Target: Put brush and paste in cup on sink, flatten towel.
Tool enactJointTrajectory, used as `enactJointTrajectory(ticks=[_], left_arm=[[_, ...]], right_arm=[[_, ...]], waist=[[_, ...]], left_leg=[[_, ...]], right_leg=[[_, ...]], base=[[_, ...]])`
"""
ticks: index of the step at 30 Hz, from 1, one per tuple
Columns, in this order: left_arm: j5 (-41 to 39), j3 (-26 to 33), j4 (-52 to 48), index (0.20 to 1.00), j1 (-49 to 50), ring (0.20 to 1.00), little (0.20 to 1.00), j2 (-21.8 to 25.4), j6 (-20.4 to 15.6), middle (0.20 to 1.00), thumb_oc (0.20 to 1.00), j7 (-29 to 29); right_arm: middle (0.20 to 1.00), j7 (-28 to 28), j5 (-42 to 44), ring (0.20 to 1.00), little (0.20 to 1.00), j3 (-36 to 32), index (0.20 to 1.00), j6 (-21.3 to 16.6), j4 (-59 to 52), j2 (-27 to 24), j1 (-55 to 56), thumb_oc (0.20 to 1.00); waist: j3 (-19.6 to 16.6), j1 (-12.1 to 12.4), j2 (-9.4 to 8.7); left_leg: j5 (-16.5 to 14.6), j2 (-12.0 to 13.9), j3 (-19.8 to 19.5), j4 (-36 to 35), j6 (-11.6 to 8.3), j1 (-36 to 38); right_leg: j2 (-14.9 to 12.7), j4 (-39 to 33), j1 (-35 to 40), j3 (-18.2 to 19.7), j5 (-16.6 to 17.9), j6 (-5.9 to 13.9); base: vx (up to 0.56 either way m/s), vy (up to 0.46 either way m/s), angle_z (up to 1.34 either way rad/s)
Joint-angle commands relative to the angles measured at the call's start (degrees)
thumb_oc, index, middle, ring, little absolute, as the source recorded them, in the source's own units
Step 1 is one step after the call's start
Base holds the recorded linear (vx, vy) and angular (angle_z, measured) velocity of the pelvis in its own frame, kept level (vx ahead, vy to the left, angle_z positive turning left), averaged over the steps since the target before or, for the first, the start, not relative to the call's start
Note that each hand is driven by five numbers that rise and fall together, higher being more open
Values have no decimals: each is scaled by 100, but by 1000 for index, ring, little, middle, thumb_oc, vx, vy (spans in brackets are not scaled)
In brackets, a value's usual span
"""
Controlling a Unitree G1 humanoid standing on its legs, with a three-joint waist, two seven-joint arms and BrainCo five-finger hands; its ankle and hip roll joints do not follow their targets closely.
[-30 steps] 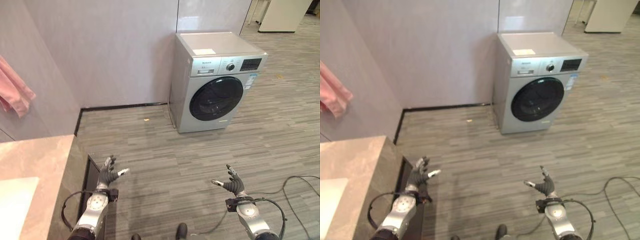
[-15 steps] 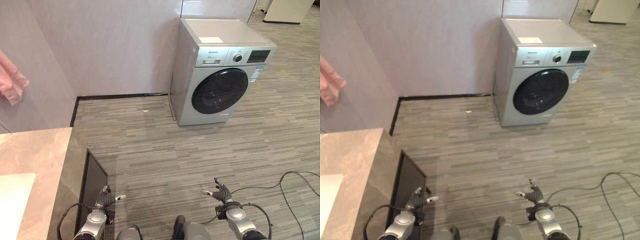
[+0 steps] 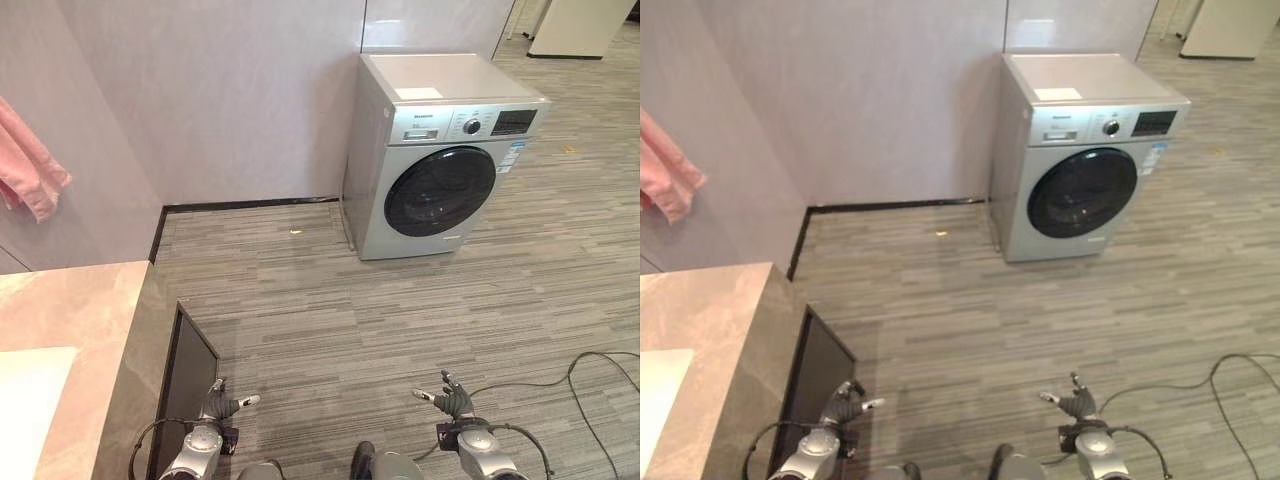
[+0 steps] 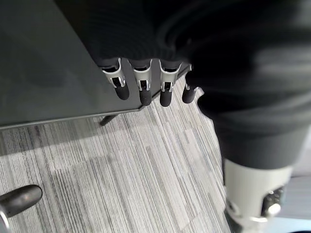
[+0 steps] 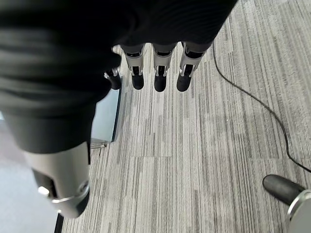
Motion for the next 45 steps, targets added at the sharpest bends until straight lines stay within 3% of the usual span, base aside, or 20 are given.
enactJointTrajectory(ticks=[1, 3, 4, 6, 9, 12, 14, 16, 18, 20, 22, 25, 26, 30, 32, 36, 39, 42, 43, 45], left_arm=[[174, 16, -111, 1000, -256, 1000, 1000, 93, -225, 1000, 1000, 130], [190, 29, -151, 1000, -245, 1000, 1000, 117, -228, 1000, 1000, 136], [270, 54, -139, 1000, -242, 1000, 1000, 135, -217, 1000, 1000, 151], [269, 118, -100, 1000, -260, 1000, 1000, 159, -177, 1000, 1000, 232], [271, 181, 39, 1000, -280, 1000, 1000, 157, -176, 1000, 1000, 232], [232, 205, 126, 1000, -375, 1000, 1000, 141, -184, 1000, 1000, 270], [164, 204, 140, 1000, -380, 1000, 1000, 104, -166, 1000, 1000, 271], [33, 253, 277, 1000, -392, 1000, 1000, 117, -178, 1000, 1000, 314], [-166, 314, 344, 1000, -405, 1000, 1000, 65, -186, 1000, 1000, 344], [-224, 245, 253, 1000, -516, 1000, 1000, 69, -215, 1000, 1000, 298], [-240, 240, 230, 1000, -590, 1000, 1000, 81, -241, 1000, 1000, 325], [-234, 239, 240, 1000, -628, 1000, 1000, 77, -255, 1000, 1000, 331], [-157, 289, 312, 1000, -606, 1000, 1000, 81, -241, 1000, 1000, 353], [74, 384, 495, 1000, -552, 1000, 1000, 98, -238, 1000, 1000, 413], [93, 410, 487, 1000, -544, 1000, 1000, 124, -269, 1000, 1000, 431], [119, 476, 429, 1000, -380, 1000, 1000, 207, -265, 1000, 1000, 388], [154, 484, 339, 1000, -325, 1000, 1000, 310, -253, 1000, 1000, 404], [238, 411, 215, 1000, -320, 1000, 1000, 395, -235, 1000, 1000, 444], [238, 411, 215, 1000, -320, 1000, 1000, 394, -235, 1000, 1000, 444], [199, 373, 62, 1000, -298, 1000, 1000, 391, -229, 1000, 1000, 467]], right_arm=[[1000, -26, -99, 1000, 1000, 44, 1000, -180, -287, -12, -394, 1000], [1000, -35, -127, 1000, 1000, 58, 1000, -175, -367, -13, -394, 1000], [1000, -90, -217, 1000, 1000, 60, 1000, -173, -446, -9, -397, 1000], [1000, -162, -277, 1000, 1000, 61, 1000, -161, -559, 2, -408, 1000], [1000, -183, -296, 1000, 1000, 59, 1000, -151, -591, 6, -379, 1000], [1000, -181, -255, 1000, 1000, 71, 1000, -145, -524, -8, -441, 1000], [1000, -134, 186, 1000, 1000, -21, 1000, -176, -375, 74, -412, 1000], [1000, -130, 283, 1000, 1000, 23, 1000, -211, -292, 103, -431, 1000], [1000, -164, 305, 1000, 1000, 103, 1000, -234, -379, 72, -439, 1000], [1000, -209, 194, 1000, 1000, 187, 1000, -263, -500, -48, -541, 1000], [1000, -218, -46, 1000, 1000, 281, 1000, -233, -505, -169, -616, 1000], [1000, -242, -440, 1000, 1000, 372, 1000, -141, -437, -271, -698, 1000], [1000, -270, -406, 1000, 1000, 325, 1000, -168, -423, -291, -692, 1000], [1000, -354, -516, 1000, 1000, 297, 1000, -224, -350, -284, -603, 1000], [1000, -346, -614, 1000, 1000, 325, 1000, -211, -311, -283, -602, 1000], [1000, -276, -716, 1000, 1000, 411, 1000, -172, -375, -183, -591, 1000], [1000, -249, -596, 1000, 1000, 351, 1000, -191, -556, -68, -530, 1000], [1000, -237, -236, 1000, 1000, 196, 1000, -250, -580, 188, -468, 1000], [1000, -237, -237, 1000, 1000, 195, 1000, -250, -580, 186, -468, 1000], [1000, -211, -300, 1000, 1000, 250, 1000, -226, -701, 215, -487, 1000]], waist=[[364, 82, 34], [421, 66, 26], [561, 35, 62], [675, -4, 139], [698, -85, 65], [708, -92, -26], [630, -97, -118], [468, -119, -134], [444, -103, -84], [677, -24, -109], [778, 0, -151], [769, 103, -154], [720, 124, -118], [613, 319, 56], [564, 361, 67], [500, 479, 40], [506, 523, -89], [578, 511, -294], [566, 519, -285], [708, 451, -103]], left_leg=[[-229, -348, -58, 130, 309, 123], [-255, -423, -21, 63, 391, 184], [-310, -498, 67, -27, 505, 353], [-340, -454, 127, -83, 547, 485], [-388, -535, 83, -265, 521, 683], [-493, -526, 90, -348, 398, 799], [-565, -441, -12, -333, 271, 871], [-424, -288, -55, -304, 142, 887], [224, 9, -164, 738, -156, 440], [774, 263, -269, 1992, -359, -322], [810, 387, -100, 2399, -392, -599], [548, 82, -57, 1466, -278, -1007], [554, 108, 83, 613, -217, -1108], [1607, 132, -105, -1751, -398, -1206], [1746, 239, -154, -1865, -459, -1391], [1975, 277, -254, -1748, -359, -1230], [1832, 209, -289, -1439, -218, -1293], [1244, -168, -219, -836, 183, -1262], [1249, -155, -217, -837, 182, -1276], [987, -293, -179, -898, 437, -843]], right_leg=[[-410, 164, 495, 230, 551, 579], [-539, 507, 301, 320, 877, 690], [-710, 1102, 0, 462, 1359, 801], [-765, 1529, -273, 388, 1414, 816], [-594, 882, -419, 506, 1408, 812], [-817, -227, -491, 294, 1602, 853], [-595, -733, -329, 418, 1487, 839], [-168, -917, -210, 639, 1211, 663], [165, -1111, 85, 542, 1045, 418], [281, -1283, 304, 289, 928, 182], [313, -1369, 453, 90, 779, 58], [293, -1544, 631, 1, 731, 139], [315, -1634, 683, -12, 717, 216], [543, -1925, 990, 165, 622, 358], [567, -1964, 1098, 170, 586, 386], [670, -1654, 1274, 424, 244, 359], [603, -1168, 1274, 626, -24, 343], [174, 340, 817, 860, 745, 660], [187, 330, 803, 865, 758, 657], [19, 1688, 288, 843, 1629, 810]], base=[[39, 205, 7], [33, 185, 5], [65, 202, -5], [124, 168, -32], [205, -27, -30], [251, -157, -10], [358, -240, -1], [330, -217, 21], [286, -289, 38], [112, -293, 40], [176, -180, 27], [265, -34, 17], [309, 56, 25], [403, 115, 15], [410, 103, -32], [342, 100, -48], [302, 146, -50], [375, 275, -3], [225, 209, -13], [373, 375, -10]])
